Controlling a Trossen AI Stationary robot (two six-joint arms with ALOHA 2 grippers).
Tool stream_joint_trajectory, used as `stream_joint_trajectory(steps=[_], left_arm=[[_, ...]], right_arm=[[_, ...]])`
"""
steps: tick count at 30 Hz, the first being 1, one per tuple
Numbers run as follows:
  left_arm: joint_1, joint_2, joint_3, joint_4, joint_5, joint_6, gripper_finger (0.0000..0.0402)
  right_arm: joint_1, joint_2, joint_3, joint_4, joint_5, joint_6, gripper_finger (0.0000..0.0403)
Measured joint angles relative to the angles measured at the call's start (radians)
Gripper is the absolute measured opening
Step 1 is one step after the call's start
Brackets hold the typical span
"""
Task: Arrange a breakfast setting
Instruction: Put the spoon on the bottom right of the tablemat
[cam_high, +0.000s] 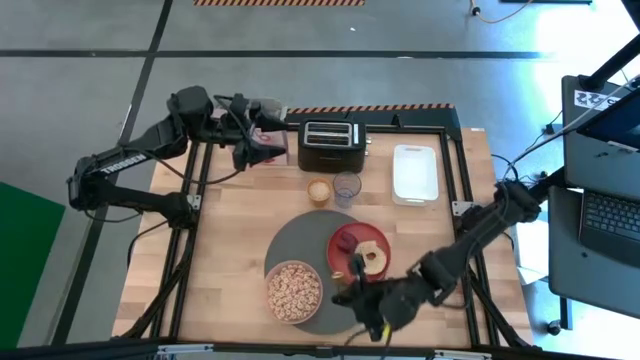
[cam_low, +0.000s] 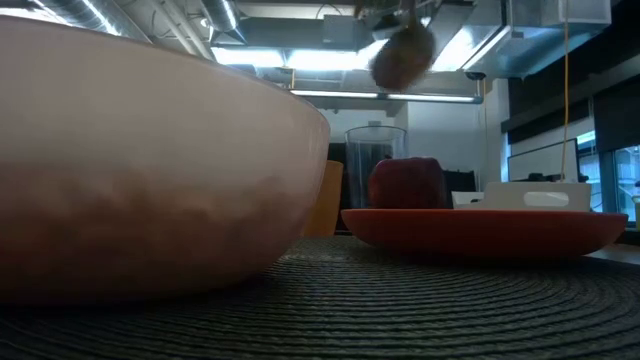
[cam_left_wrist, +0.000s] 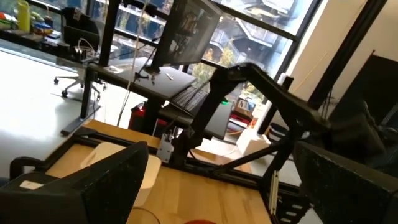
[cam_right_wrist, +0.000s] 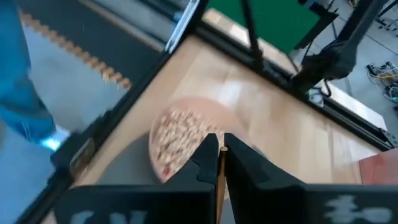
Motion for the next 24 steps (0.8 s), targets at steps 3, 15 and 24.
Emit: stream_joint_trajectory(steps=[3,15,24], left_arm=[[-0.029,0.0,0.0,0.017,-0.047,-0.025,0.0396],[-0.155,0.0,0.0,0.028,-0.191,-0.025,0.0396],[-0.23,0.0,0.0,0.021,-0.266,-0.016,0.0396]], right_arm=[[0.036,0.036,0.0,-0.037,0.031,-0.017,0.0013],[0.083,0.183,0.0,-0.014,-0.043,-0.239,0.0013],[0.078,0.221,0.0,-0.011,-0.07,-0.388,0.0013]])
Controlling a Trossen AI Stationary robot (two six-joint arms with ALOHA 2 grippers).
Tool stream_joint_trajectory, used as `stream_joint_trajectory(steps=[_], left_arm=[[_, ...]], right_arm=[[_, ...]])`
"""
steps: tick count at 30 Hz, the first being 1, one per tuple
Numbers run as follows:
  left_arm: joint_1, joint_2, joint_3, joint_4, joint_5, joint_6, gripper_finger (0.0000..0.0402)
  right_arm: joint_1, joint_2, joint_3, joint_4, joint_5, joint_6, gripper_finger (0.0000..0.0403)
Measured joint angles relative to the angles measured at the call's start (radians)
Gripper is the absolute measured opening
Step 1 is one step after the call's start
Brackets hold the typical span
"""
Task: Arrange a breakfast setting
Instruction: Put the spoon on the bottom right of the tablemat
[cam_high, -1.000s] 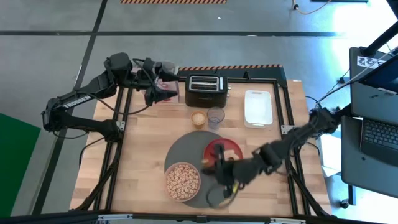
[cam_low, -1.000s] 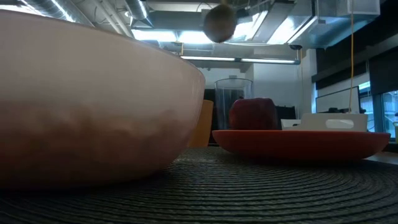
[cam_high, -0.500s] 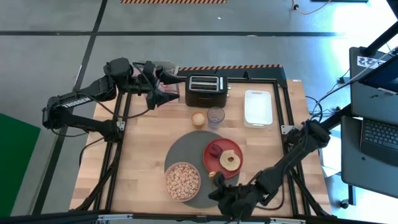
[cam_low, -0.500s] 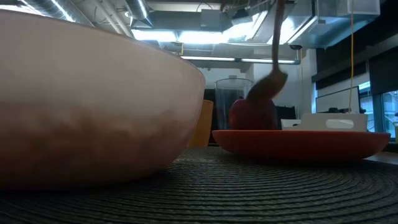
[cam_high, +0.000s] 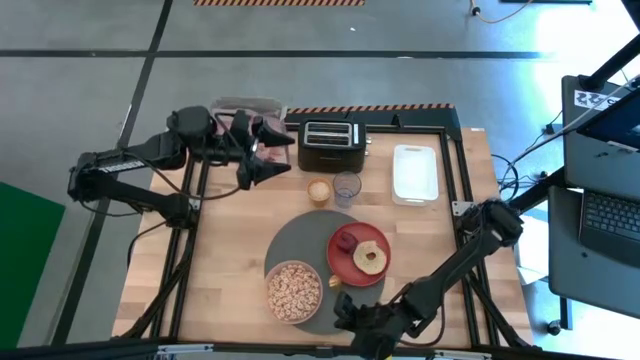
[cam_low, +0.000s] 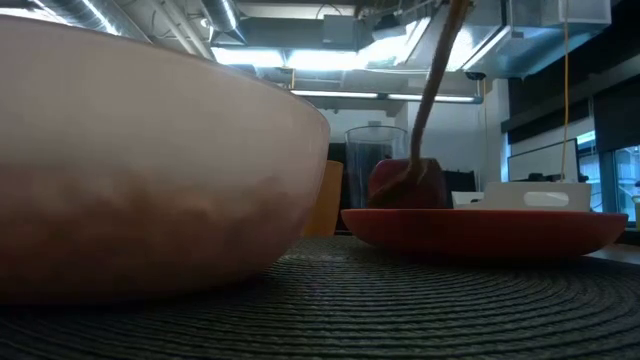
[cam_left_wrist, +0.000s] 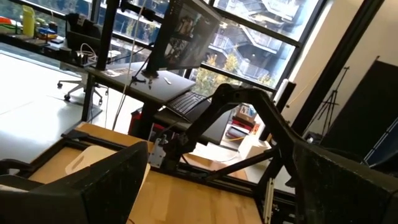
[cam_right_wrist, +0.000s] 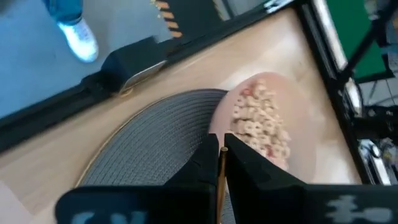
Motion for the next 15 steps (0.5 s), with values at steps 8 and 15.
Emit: stream_joint_trajectory(steps=[8,15], left_arm=[[-0.032,0.0,0.0,-0.001,-0.031,0.009,0.0396],[-0.035,0.003,0.0,0.0,-0.048,0.008,0.0396]], right_arm=[[-0.003,0.07,0.0,0.005,-0.015,-0.057,0.0013],[-0.018,0.125,0.001,0.051,-0.008,-0.061,0.0013]])
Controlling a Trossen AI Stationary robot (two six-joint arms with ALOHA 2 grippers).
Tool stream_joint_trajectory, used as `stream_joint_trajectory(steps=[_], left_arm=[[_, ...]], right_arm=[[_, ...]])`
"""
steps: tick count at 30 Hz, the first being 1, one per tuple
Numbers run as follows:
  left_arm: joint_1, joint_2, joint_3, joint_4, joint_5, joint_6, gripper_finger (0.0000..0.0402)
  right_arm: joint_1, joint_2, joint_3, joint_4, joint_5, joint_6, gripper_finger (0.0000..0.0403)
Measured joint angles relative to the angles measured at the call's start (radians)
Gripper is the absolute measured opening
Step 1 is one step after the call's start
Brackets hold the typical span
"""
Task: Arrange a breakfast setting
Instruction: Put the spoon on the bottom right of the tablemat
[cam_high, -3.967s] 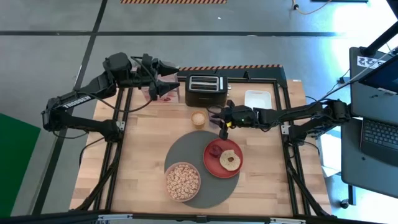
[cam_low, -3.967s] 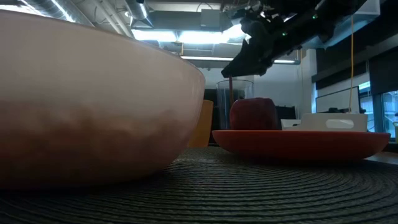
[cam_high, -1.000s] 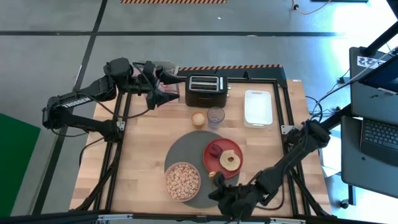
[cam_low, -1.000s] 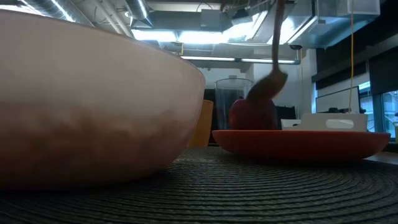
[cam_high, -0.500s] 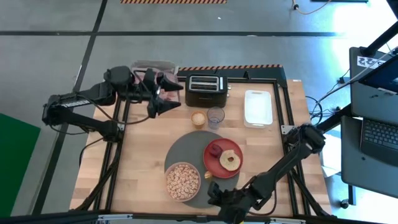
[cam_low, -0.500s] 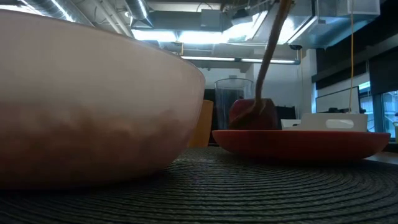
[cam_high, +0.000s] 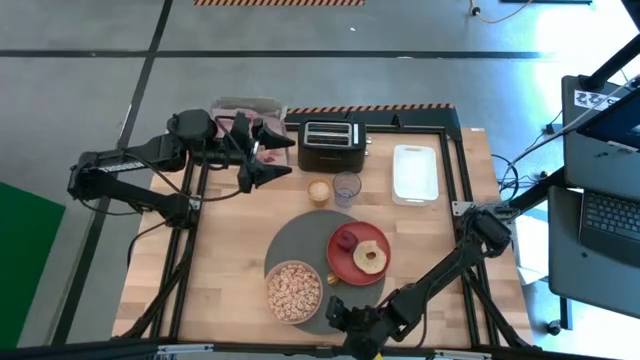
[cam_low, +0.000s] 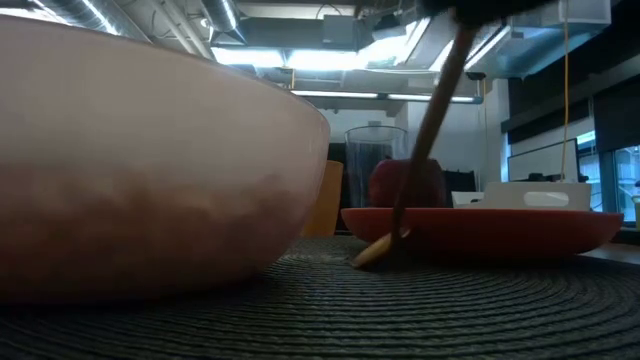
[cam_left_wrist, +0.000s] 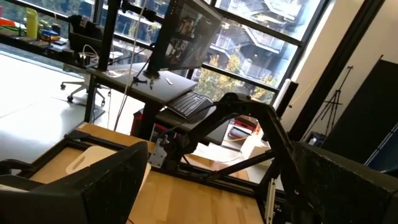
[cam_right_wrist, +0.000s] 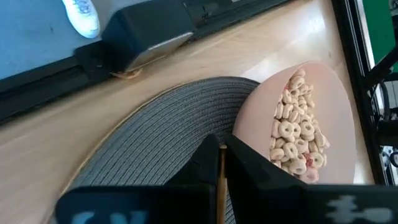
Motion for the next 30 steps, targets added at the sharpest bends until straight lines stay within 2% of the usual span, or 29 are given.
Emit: stream_joint_trajectory(steps=[13,30], left_arm=[[-0.029,0.025,0.0,-0.005,-0.001,-0.01,0.0396],[-0.032,0.044,0.0,-0.004,-0.001,-0.01,0.0396]], right_arm=[[-0.033,0.064,0.0,0.087,0.019,0.01,0.0018],[-0.018,0.143,-0.002,0.153,-0.094,0.009,0.0017]])
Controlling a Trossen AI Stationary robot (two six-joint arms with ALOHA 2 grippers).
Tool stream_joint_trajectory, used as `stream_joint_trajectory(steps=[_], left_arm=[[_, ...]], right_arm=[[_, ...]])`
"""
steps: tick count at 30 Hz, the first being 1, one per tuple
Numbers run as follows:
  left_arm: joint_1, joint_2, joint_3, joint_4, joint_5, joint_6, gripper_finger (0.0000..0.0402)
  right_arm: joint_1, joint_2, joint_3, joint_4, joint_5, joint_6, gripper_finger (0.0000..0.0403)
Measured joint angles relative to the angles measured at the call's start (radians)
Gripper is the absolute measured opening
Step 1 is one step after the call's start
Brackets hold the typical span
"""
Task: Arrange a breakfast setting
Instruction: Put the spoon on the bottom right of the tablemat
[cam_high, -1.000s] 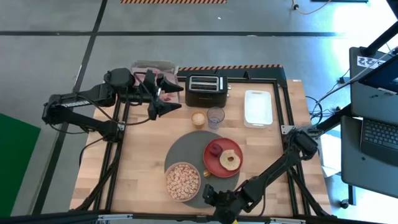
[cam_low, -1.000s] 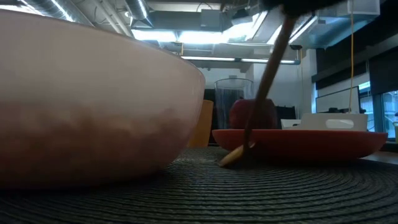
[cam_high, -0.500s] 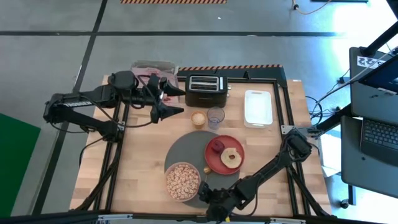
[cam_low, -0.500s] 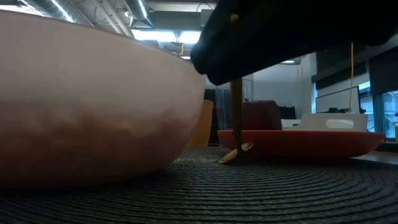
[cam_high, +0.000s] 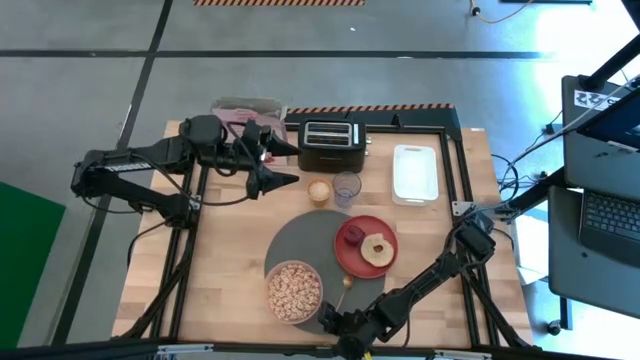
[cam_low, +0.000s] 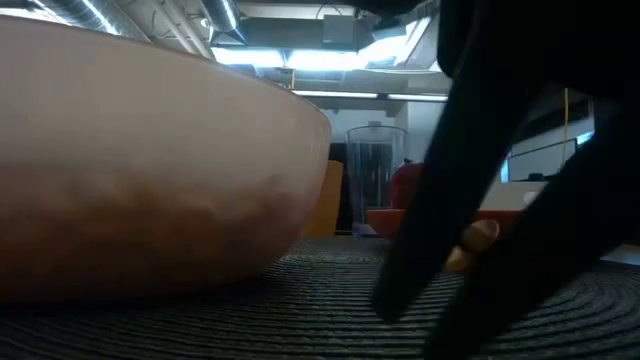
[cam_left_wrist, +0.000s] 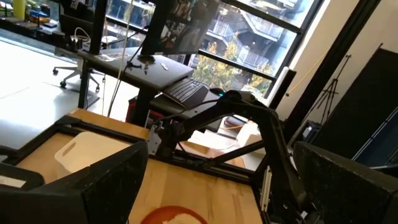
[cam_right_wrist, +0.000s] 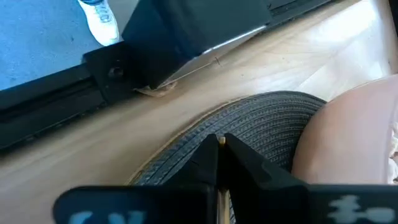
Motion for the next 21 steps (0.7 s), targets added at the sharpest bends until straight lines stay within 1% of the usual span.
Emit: stream_joint_trajectory(steps=[2,4,10,13,16,19,21], left_arm=[[0.0,0.0,0.0,0.001,0.0,0.0,0.0396],[0.0,0.0,0.0,0.001,0.0,0.0,0.0396],[0.0,0.008,0.0,0.003,0.0,0.001,0.0396],[0.0,0.008,0.0,0.005,0.0,0.001,0.0396],[0.0,0.008,0.0,0.006,0.0,0.001,0.0396],[0.0,0.008,0.0,0.006,0.0,0.001,0.0396],[0.0,0.008,0.0,0.006,0.001,0.001,0.0396]], right_arm=[[0.0,0.0,0.0,0.006,-0.001,0.003,0.0019],[0.0,0.0,0.0,0.01,0.001,0.023,0.0029],[0.0,0.0,0.0,0.061,-0.022,0.119,0.0083],[0.001,-0.002,0.0,0.064,-0.022,0.138,0.0109],[0.001,-0.024,0.0,0.061,-0.013,0.14,0.0127],[0.002,-0.071,0.026,0.016,0.034,0.19,0.0131],[0.001,-0.106,0.05,-0.055,0.091,0.278,0.0125]])
